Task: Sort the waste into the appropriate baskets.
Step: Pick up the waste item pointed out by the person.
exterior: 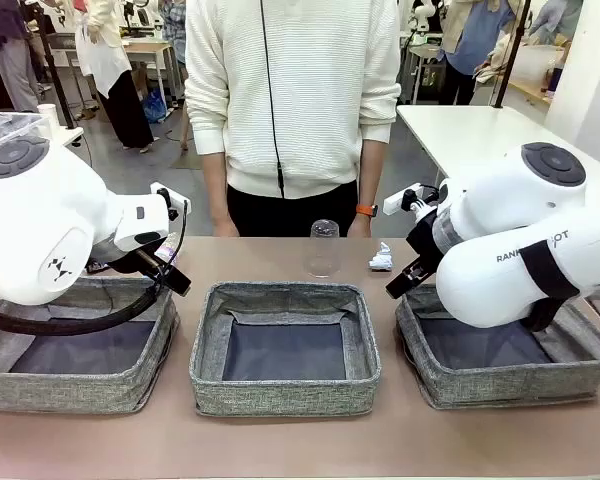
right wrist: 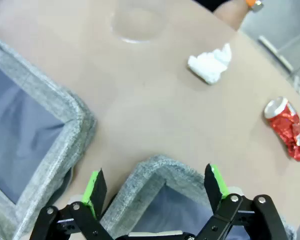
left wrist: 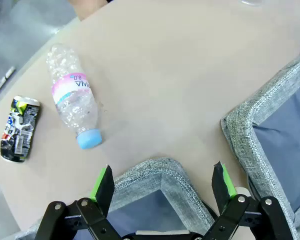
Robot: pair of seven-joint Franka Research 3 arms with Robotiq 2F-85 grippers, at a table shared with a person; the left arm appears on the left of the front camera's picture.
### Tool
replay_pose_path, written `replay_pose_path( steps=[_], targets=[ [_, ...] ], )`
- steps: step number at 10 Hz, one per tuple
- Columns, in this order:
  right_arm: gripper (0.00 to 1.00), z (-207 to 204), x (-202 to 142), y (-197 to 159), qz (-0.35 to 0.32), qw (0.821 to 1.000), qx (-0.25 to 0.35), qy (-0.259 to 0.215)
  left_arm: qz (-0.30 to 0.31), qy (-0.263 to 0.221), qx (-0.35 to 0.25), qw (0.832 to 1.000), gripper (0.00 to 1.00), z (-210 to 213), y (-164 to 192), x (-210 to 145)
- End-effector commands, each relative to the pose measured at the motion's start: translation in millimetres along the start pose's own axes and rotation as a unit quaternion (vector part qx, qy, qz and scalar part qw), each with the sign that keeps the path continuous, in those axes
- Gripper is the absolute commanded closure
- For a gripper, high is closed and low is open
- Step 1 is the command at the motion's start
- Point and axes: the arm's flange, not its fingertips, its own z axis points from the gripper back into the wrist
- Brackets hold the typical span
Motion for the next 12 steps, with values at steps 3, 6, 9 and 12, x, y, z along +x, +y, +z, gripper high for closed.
replay_pose_path(
  steps=[3, 6, 9, 12],
  targets=[
    [0.0, 0, 0, 0, 0.0, 1.0, 0.0, 0.0, 0.0, 0.0, 0.0, 1.0, 0.0, 0, 0, 0],
    [0.0, 0, 0, 0, 0.0, 1.0, 0.0, 0.0, 0.0, 0.0, 0.0, 1.0, 0.0, 0, 0, 0],
    [0.0, 27, 3, -3, 0.011, 1.0, 0.003, -0.007, 0.0, 0.0, 0.0, 1.0, 0.0, 0, 0, 0],
    [0.0, 191, -35, -40, -0.062, 0.997, 0.032, -0.042, 0.002, -0.068, -0.005, 0.998, 0.0, 171, -47, -25]
  ],
)
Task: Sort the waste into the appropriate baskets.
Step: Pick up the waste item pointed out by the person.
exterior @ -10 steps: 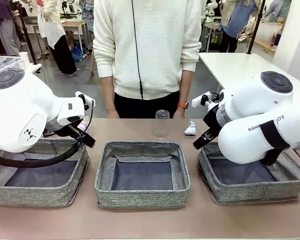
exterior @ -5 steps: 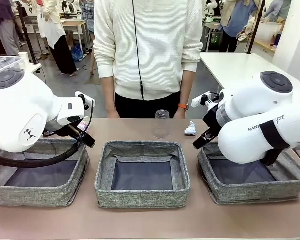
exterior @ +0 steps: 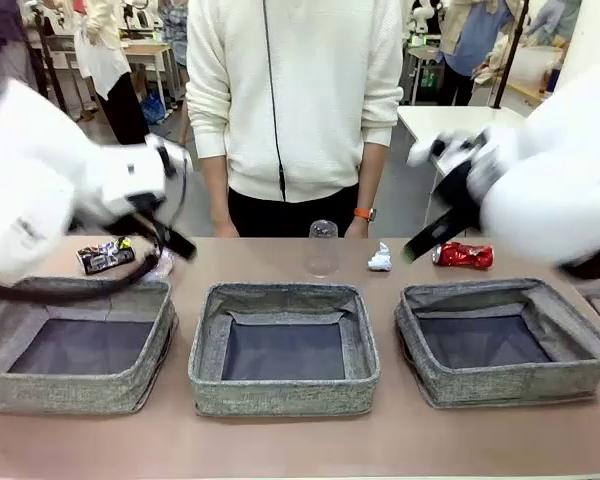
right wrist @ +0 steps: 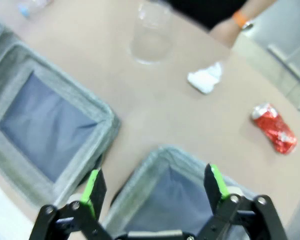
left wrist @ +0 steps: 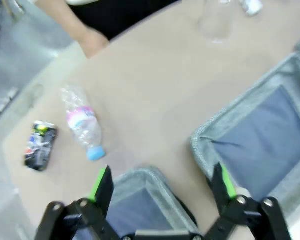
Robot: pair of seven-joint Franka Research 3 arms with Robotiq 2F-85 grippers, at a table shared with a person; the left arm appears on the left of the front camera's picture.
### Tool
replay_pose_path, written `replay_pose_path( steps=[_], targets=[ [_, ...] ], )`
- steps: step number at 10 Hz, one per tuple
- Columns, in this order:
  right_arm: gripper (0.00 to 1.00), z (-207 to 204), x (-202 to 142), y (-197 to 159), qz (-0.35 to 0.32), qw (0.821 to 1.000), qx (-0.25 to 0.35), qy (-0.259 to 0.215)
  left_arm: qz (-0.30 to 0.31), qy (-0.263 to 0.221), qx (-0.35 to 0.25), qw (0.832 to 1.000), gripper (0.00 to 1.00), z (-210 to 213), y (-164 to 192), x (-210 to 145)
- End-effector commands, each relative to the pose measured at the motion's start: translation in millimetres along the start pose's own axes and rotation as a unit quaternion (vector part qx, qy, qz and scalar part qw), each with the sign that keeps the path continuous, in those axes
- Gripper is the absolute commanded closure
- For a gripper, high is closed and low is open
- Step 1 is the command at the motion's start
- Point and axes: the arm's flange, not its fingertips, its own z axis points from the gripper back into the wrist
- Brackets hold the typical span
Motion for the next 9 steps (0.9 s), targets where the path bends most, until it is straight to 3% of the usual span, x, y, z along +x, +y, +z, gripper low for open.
replay_pose_path(
  steps=[1, 2, 3, 5, 6, 7, 8, 9],
  targets=[
    [0.0, 108, -65, -12, -0.05, 0.995, -0.075, -0.04, 0.03, -0.01, 0.038, 0.999, 0.0, 106, -38, -63],
    [0.0, 0, 0, 0, 0.0, 1.0, 0.0, 0.0, 0.0, 0.0, 0.0, 1.0, 0.0, 0, 0, 0],
    [0.0, 62, -4, -17, -0.022, 0.999, -0.018, -0.024, 0.007, -0.015, 0.012, 1.0, 0.0, 55, -13, 10],
    [0.0, 69, -28, -33, -0.039, 0.995, 0.077, -0.048, 0.054, -0.038, -0.092, 0.994, 0.0, 71, 13, -13],
    [0.0, 84, -53, -55, -0.075, 0.982, 0.162, -0.056, 0.089, -0.057, -0.128, 0.986, 0.0, 104, 38, -46],
    [0.0, 99, -89, -84, -0.154, 0.948, 0.266, -0.081, 0.151, -0.123, -0.154, 0.969, 0.0, 151, 69, -90],
    [0.0, 111, -136, -121, -0.262, 0.9, 0.33, -0.113, 0.206, -0.19, -0.186, 0.942, 0.0, 188, 99, -145],
    [0.0, 117, -176, -150, -0.312, 0.855, 0.374, -0.181, 0.247, -0.216, -0.219, 0.919, 0.0, 200, 117, -187]
  ],
)
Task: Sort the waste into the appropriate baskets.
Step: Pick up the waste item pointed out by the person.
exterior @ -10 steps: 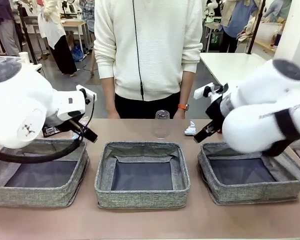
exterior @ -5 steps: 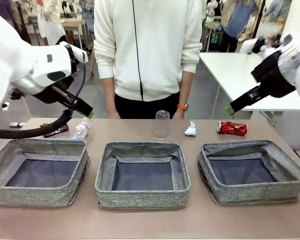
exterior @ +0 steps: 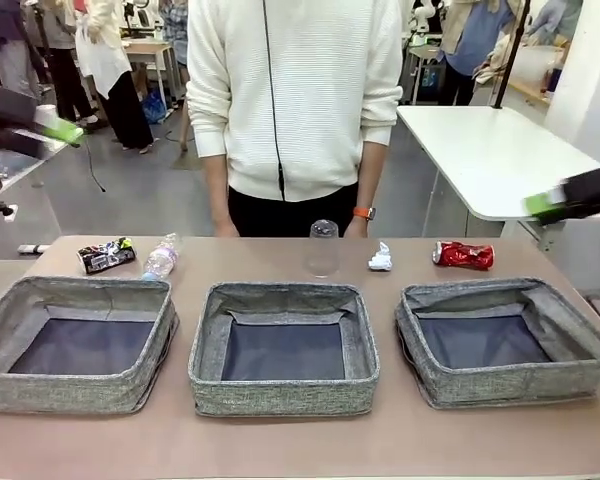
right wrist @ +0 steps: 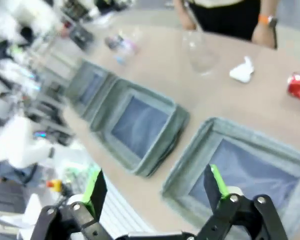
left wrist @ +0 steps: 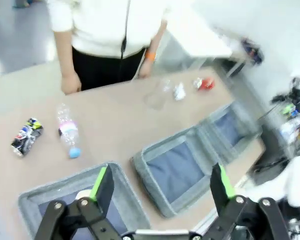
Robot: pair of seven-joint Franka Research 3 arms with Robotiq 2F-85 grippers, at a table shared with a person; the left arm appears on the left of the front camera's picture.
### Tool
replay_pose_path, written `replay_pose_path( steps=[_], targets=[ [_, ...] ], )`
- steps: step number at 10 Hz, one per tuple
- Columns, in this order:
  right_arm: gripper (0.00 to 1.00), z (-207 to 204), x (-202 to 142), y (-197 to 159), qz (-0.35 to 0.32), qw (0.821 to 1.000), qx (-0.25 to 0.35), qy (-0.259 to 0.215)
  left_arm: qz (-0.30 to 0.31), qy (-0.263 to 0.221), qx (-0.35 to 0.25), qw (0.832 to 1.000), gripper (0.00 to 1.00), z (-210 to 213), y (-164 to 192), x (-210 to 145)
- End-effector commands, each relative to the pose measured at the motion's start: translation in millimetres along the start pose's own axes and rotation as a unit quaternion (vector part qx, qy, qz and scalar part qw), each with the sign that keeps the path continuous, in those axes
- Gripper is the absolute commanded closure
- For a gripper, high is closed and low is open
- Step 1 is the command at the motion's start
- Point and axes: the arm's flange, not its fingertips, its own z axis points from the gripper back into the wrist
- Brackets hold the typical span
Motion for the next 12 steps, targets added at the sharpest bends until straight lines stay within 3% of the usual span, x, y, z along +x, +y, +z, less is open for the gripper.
replay_pose_path(
  steps=[1, 3, 4, 5, 12],
  targets=[
    [0.0, 55, -70, -57, -0.163, 0.967, 0.143, -0.133, 0.077, -0.044, -0.039, 0.995, 0.0, 69, 49, -140],
    [0.0, 74, -98, -98, -0.214, 0.932, 0.181, -0.229, 0.148, -0.072, -0.092, 0.982, 0.0, 68, 96, -191],
    [0.0, 73, -70, -59, -0.103, 0.984, 0.106, -0.098, 0.223, -0.053, -0.102, 0.968, 0.0, 53, 120, -209],
    [0.0, 73, -70, -59, -0.103, 0.984, 0.106, -0.098, 0.118, -0.07, -0.077, 0.988, 0.0, 132, 91, -77],
    [0.0, 73, -70, -59, -0.103, 0.984, 0.106, -0.098, 0.118, -0.07, -0.077, 0.988, 0.0, 132, 91, -77]
  ],
)
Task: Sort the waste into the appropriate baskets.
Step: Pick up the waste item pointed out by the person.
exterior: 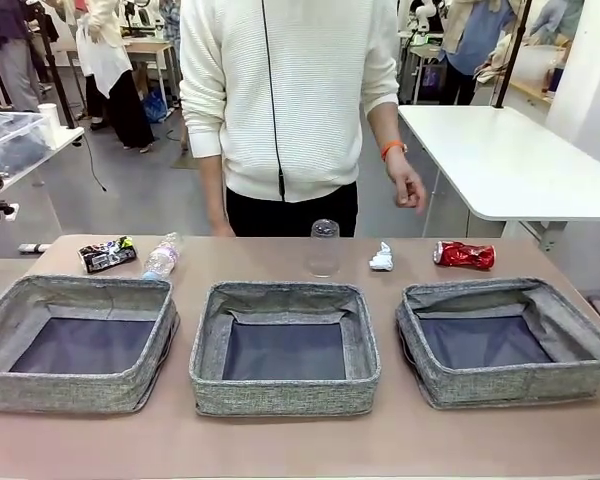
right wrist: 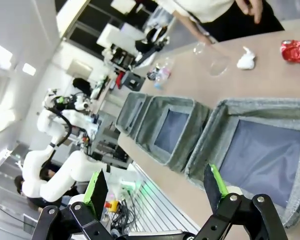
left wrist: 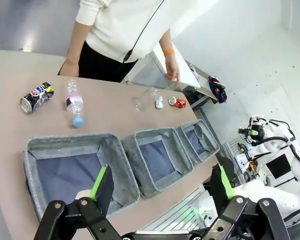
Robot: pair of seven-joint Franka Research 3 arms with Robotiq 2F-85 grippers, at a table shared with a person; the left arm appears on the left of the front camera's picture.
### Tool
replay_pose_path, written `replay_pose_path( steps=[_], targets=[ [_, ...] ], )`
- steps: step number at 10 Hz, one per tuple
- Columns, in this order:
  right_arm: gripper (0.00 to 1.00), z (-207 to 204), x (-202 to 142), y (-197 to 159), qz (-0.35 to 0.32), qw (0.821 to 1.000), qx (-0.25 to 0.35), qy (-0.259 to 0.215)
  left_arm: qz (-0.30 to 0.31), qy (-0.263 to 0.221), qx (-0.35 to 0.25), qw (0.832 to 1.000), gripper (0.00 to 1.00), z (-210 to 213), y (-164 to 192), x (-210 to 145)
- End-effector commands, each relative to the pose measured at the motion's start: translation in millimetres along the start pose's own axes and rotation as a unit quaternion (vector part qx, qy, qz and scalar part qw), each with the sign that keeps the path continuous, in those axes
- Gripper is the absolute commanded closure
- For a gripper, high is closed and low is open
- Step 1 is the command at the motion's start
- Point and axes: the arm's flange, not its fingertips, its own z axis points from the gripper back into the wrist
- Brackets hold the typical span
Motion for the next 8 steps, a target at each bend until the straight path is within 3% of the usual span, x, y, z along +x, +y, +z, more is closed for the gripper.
replay_pose_path(
  steps=[1, 8],
  targets=[
    [0.0, -1.6, 4.9, 0.8, 0.013, 1.0, 0.006, -0.005, -0.009, -0.003, -0.009, 1.0, 0.0, -0.1, 1.7, 0.4],
    [0.0, -3.0, 1.0, 1.1, -0.001, 1.0, -0.001, 0.001, -0.009, -0.003, -0.009, 1.0, 0.0, -0.1, 1.7, 0.4]
  ],
)
